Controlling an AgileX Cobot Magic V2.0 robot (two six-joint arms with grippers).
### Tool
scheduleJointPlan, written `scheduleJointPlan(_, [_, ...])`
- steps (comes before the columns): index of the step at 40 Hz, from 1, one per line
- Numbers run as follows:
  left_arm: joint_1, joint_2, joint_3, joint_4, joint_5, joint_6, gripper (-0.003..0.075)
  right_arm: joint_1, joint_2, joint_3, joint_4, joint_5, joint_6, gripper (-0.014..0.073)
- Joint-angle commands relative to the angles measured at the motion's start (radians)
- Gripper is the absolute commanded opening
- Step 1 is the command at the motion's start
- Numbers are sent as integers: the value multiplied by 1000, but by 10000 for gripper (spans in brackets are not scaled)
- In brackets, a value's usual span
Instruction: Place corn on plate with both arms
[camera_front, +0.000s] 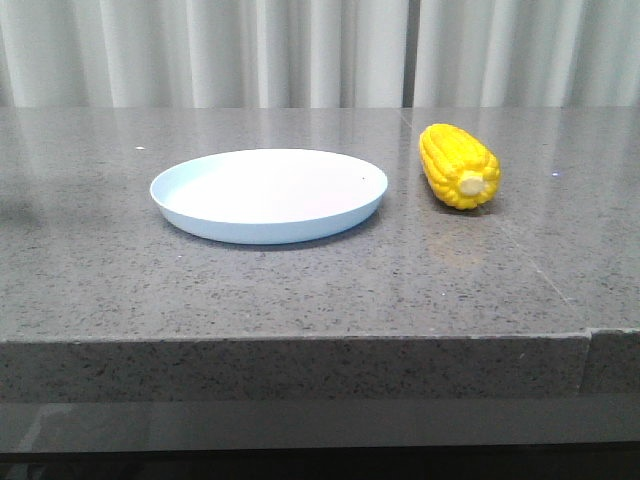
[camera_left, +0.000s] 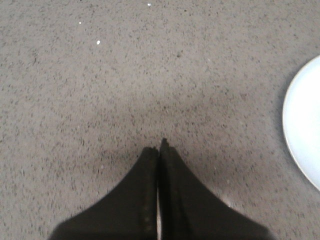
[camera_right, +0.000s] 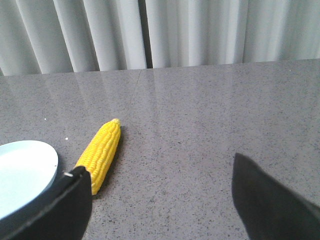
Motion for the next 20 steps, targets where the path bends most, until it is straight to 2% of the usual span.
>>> scheduleJointPlan(1, [0,-132,67,5,-116,-30,-20,-6,12,-34,2,-75,-7,603])
scheduleJointPlan(13, [-2,-513,446,7,-433,-28,-20,-6,12,-34,2,-75,-7,603])
scheduleJointPlan(20, [-2,-771,656,9,-566,-28,-20,-6,12,-34,2,-75,-7,603])
